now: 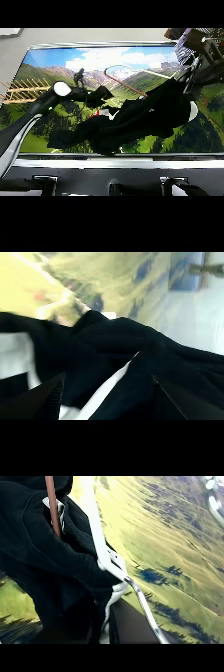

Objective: Fold the clothes and pants, and hang the long-sleeved shirts on hangers.

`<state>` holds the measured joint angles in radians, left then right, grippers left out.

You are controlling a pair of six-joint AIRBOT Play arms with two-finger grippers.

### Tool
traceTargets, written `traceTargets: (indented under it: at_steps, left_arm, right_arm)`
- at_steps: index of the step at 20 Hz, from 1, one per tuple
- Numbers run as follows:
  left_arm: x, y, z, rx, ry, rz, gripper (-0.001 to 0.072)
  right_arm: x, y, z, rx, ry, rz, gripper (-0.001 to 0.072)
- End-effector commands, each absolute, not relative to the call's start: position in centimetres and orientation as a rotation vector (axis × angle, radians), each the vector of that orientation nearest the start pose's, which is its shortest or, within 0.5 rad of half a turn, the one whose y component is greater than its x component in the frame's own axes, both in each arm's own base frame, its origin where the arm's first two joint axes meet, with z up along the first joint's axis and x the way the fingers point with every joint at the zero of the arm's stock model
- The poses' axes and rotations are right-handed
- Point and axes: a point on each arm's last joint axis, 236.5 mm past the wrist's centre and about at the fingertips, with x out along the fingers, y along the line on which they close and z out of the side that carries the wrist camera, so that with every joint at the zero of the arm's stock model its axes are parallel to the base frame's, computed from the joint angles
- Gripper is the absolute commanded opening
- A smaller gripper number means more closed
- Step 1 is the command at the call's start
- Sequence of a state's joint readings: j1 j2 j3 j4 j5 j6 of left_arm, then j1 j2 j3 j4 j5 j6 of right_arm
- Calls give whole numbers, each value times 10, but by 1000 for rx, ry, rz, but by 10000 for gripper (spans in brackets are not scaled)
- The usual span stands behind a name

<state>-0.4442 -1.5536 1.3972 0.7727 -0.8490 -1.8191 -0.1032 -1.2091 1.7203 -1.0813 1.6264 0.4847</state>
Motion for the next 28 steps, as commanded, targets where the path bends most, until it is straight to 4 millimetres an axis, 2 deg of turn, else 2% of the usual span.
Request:
traceTargets:
  at_steps: [1,4,9,12,15,20,27,28]
  left_arm:
    - [426,-370,51,-883,1288,-580,614]
    - [441,-382,63,-1009,1293,-673,612]
    - [426,-392,48,-951,1468,-785,611]
    - [430,-397,47,-941,1473,-807,610]
    - [435,-402,55,-974,1461,-833,605]
    - [418,-416,50,-952,1512,-863,600]
    - [409,-431,34,-962,1555,-840,593]
    - [407,-433,31,-959,1563,-839,536]
  right_arm:
    - [363,72,224,-671,745,860,39]
    - [363,72,224,-670,746,860,39]
    - [362,72,224,-663,750,858,39]
    - [362,72,224,-648,757,851,39]
    - [362,72,223,-647,758,851,39]
    - [364,72,220,-642,766,855,39]
    - [365,72,218,-639,771,859,39]
    - [365,72,218,-639,771,859,39]
